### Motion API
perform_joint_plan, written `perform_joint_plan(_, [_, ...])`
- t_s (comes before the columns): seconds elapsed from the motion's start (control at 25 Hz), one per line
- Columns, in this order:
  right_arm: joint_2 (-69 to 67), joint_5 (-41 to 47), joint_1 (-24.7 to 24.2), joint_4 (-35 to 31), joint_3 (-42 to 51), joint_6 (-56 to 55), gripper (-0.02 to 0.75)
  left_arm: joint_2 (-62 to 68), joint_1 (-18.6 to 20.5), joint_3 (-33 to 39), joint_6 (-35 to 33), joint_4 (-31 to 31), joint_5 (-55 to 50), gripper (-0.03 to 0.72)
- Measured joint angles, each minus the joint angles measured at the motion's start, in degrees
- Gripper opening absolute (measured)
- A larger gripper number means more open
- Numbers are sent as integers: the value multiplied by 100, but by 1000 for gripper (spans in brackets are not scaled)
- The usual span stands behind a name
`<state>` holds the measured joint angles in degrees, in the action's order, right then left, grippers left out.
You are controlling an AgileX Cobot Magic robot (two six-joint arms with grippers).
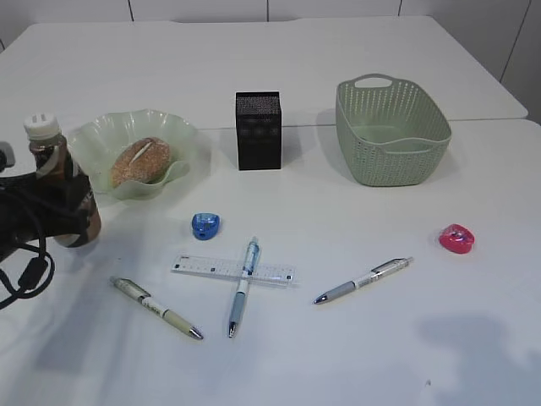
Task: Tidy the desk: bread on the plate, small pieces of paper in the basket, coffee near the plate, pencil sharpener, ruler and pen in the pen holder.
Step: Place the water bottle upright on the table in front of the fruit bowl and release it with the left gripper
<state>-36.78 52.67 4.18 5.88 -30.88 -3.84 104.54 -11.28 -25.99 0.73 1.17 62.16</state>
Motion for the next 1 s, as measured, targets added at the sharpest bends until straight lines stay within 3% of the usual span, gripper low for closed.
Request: perform_joint_plan(1.0, [0,-10,0,68,0,0,467,478,0,-318,-4,49,58,357])
